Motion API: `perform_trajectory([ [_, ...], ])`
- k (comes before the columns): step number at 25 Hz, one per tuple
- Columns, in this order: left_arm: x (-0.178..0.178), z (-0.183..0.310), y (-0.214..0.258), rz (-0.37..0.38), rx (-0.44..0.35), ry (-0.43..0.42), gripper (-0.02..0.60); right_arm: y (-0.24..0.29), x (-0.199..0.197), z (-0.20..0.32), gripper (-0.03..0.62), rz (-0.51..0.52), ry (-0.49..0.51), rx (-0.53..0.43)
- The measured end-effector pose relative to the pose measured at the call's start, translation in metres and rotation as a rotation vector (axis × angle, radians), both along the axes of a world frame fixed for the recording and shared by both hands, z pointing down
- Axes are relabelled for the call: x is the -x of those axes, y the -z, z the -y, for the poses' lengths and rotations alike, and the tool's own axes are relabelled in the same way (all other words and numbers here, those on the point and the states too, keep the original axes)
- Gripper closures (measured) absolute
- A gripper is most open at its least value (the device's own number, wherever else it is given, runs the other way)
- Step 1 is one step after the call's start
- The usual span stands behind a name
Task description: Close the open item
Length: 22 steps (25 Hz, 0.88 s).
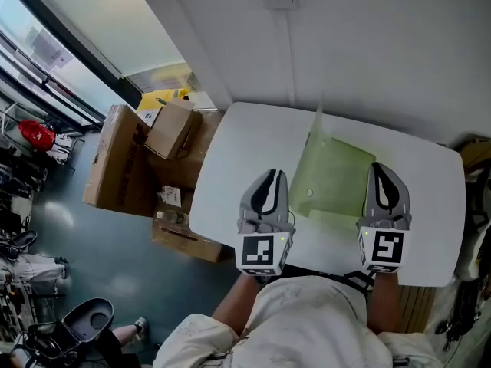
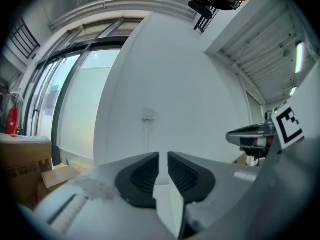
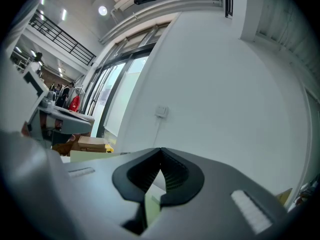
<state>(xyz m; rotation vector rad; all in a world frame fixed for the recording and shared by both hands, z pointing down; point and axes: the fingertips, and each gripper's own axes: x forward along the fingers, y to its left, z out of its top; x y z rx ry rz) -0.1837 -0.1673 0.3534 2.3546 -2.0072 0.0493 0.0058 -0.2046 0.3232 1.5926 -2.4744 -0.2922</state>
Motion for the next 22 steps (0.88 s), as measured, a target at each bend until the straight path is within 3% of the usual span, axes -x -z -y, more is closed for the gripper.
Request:
perform_trajectory([
  [2,-0.002,-0.007,-0.012,0.004,0.021,-0.021,0.504,-0.002,0.004,0.001,0.592,0.000,0.000,0.002],
  [12,-0.017,-0.036,-0.051,0.031,0.089,-0.088,0.459,-0.001,0.026,0.000,0.592,-0.010,0.011,-0.006],
  [22,-0.023,-0.029,-0.076,0.043,0.138,-0.122,0.457,-0.006,0.035,-0.003,0.592,-0.026,-0.014,0.005],
])
